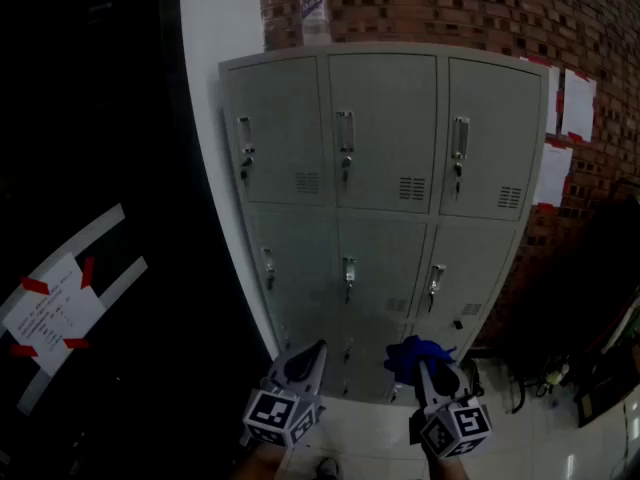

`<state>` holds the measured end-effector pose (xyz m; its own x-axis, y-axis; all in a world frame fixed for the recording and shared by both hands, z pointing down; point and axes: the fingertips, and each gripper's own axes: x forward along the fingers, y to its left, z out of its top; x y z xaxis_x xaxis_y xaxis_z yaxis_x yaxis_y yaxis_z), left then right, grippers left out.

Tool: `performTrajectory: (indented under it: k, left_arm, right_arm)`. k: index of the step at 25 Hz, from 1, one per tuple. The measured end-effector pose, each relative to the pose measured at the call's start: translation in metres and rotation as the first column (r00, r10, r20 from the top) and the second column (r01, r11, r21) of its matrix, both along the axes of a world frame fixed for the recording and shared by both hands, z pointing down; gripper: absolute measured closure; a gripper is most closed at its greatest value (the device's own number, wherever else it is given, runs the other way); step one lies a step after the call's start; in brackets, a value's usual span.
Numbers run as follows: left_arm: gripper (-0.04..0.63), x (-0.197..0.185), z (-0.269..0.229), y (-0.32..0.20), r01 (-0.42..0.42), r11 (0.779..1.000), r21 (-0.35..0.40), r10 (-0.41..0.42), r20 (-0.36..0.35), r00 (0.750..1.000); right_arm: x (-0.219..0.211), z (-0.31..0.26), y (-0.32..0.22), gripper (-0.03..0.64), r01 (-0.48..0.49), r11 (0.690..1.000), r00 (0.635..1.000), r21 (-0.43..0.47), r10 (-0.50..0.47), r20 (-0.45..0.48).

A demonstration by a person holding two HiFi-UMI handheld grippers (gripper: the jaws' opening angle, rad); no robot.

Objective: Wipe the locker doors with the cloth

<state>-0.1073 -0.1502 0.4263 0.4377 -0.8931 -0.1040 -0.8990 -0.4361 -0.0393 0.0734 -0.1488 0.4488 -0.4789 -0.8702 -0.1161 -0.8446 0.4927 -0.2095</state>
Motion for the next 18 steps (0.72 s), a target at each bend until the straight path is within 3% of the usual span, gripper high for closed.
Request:
performTrajectory:
  k: [6, 11, 14, 18]
  left_arm:
    - [0.597, -0.02, -0.012, -0.129, -0.042, 0.999, -0.008, 0.042, -0.032, 0.999]
    - [0.597, -0.009, -0.011, -0.189, -0.099, 0.993, -0.059, 0.095, -0.068, 0.993]
    - [0.598, -0.012, -0.017, -0.21, -0.11, 0.992, -0.065, 0.104, -0.078, 0.991]
    - [0.597, -0.019, -0.049, -0.247, -0.103, 0.995, 0.019, 0.104, -0.074, 0.992]
  right_arm:
    - [-0.029, -0.006, -0.122, 0.516, -0.031, 0.999, 1.0, -0.032, 0.031, -0.005]
    - [-0.052, -0.024, -0.199, 0.517, 0.009, 0.999, 1.0, -0.042, -0.01, -0.024]
    - [-0.079, -0.07, -0.244, 0.517, 0.045, 0.999, 0.998, 0.024, -0.044, -0.04]
    - [-0.106, -0.154, -0.296, 0.517, 0.065, 0.982, 0.997, 0.179, -0.054, -0.063]
